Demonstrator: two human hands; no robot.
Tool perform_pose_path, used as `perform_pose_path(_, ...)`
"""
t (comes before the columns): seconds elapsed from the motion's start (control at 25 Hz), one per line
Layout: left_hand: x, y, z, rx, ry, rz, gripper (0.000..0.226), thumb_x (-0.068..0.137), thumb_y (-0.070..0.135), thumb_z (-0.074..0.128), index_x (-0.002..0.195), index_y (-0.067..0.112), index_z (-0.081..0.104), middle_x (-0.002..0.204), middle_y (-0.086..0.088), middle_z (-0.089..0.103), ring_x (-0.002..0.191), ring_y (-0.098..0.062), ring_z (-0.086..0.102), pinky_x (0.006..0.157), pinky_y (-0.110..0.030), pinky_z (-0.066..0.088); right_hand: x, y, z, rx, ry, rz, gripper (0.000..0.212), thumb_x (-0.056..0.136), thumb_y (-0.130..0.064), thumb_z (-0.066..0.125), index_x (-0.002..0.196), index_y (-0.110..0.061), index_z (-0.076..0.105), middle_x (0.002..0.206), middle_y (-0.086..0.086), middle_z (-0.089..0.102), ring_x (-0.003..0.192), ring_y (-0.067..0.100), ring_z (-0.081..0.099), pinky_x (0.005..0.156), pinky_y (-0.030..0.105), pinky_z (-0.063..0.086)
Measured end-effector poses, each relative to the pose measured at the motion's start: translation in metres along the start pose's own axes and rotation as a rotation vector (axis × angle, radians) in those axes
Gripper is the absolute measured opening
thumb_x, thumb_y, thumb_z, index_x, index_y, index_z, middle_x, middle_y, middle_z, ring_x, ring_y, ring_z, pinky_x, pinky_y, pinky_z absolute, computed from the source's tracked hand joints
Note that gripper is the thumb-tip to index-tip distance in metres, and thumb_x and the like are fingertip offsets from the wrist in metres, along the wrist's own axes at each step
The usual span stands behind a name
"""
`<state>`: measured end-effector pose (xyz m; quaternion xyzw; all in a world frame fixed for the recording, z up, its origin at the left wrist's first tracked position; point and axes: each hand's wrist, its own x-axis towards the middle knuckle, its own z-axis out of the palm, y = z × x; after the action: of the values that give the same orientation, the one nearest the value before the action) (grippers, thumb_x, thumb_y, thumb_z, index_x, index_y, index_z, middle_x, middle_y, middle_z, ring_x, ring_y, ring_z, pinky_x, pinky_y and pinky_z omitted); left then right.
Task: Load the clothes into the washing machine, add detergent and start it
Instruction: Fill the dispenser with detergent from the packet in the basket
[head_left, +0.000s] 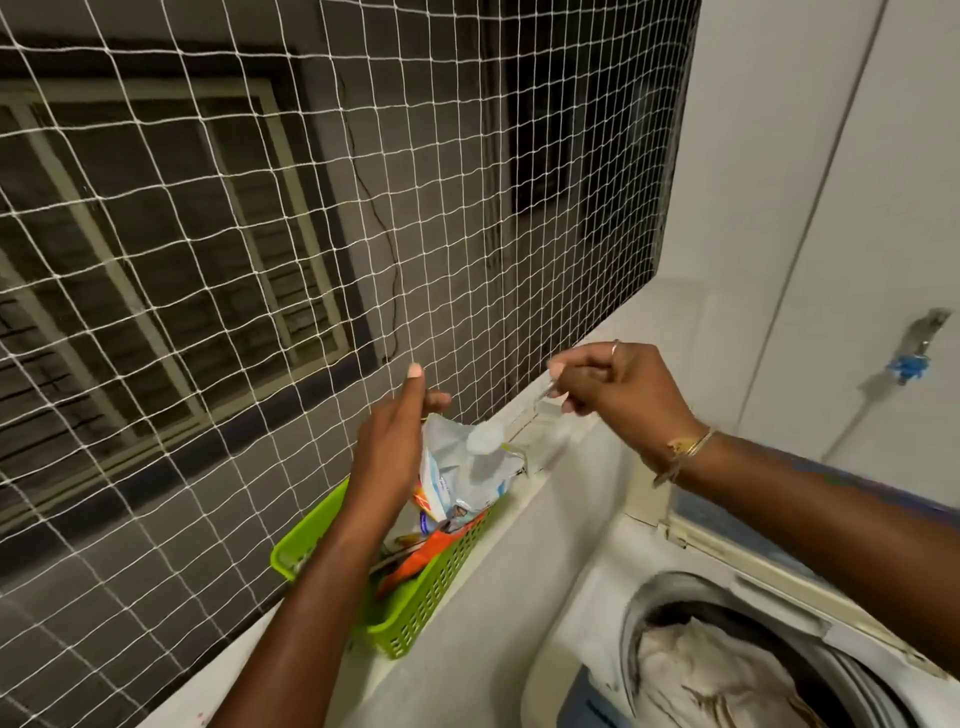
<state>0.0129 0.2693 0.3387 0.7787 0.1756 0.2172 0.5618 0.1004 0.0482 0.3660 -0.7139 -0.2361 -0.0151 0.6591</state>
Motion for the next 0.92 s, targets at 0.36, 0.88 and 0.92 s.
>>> perform_pose_path(0.36, -0.013, -0.009, -0.011, -0.037, -0.046, 0.014, 0.062, 0.09, 0.076, 0.027, 0.088, 0.038, 0.076, 0.084, 0.007, 0.076, 0.085, -0.016, 0.073, 0.091, -0.049, 0.054, -0.035, 0.034, 0.098, -0.97, -0.198, -0.861, 0.012, 0.079, -0.026, 0.075, 0.089, -0.02, 0.073, 0.076, 0.002, 0.069, 0.066, 0.023, 0.064, 0.055, 0.026, 0.043)
perform_pose_path(0.88, -0.021, -0.016, -0.017, -0.021, -0.138, 0.035, 0.06, 0.091, 0.076, 0.023, 0.094, 0.043, 0.073, 0.091, 0.011, 0.075, 0.09, -0.012, 0.071, 0.093, -0.048, 0.053, -0.019, 0.029, 0.116, -0.634, -0.23, 0.033, 0.013, 0.079, -0.018, 0.066, 0.078, -0.023, 0.079, 0.067, -0.005, 0.071, 0.062, 0.009, 0.061, 0.06, 0.023, 0.048)
perform_pose_path(0.92, -0.02, -0.015, -0.017, -0.029, -0.137, 0.03, 0.059, 0.09, 0.076, 0.024, 0.093, 0.044, 0.073, 0.092, 0.011, 0.075, 0.09, -0.012, 0.071, 0.094, -0.048, 0.053, -0.017, 0.028, 0.115, -0.56, -0.22, 0.087, 0.012, 0.078, -0.016, 0.067, 0.078, -0.021, 0.079, 0.068, -0.005, 0.072, 0.062, 0.007, 0.062, 0.062, 0.023, 0.05)
